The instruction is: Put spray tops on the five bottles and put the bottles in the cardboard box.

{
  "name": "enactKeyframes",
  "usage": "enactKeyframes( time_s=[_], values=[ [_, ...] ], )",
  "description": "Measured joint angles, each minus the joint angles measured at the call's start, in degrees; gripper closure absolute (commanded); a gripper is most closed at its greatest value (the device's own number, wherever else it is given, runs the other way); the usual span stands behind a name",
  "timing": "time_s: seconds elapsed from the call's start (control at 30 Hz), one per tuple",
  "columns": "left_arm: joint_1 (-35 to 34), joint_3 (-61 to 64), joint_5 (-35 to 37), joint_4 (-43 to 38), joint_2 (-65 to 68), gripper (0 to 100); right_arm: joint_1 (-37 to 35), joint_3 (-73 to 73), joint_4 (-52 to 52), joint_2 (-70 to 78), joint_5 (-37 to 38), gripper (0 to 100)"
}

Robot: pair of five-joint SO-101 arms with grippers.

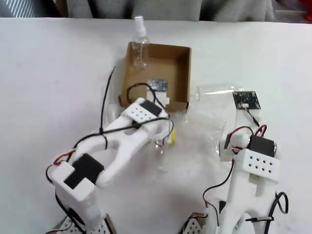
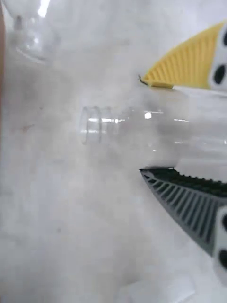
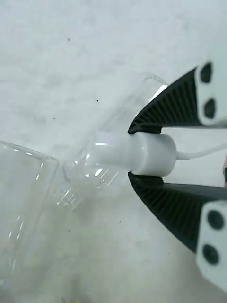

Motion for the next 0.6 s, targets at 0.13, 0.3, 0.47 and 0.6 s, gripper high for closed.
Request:
enactKeyframes(
  time_s=[0.13,0.3,0.47,0.6],
  values=[
    [-1.67,-0.53,-8.7,6.68,0.0,74,0.0,0.0,0.0,0.0,0.0,98.2],
    [-6.07,-5.71,-14.68,16.7,0.09,66,0.0,0.0,0.0,0.0,0.09,98.2],
    [-6.86,-9.93,-18.29,24.18,0.09,61,0.0,0.0,0.0,0.0,0.09,98.2],
    [-6.86,-10.46,-18.81,24.88,0.09,61,0.0,0.0,0.0,0.0,0.09,98.2]
  ],
)
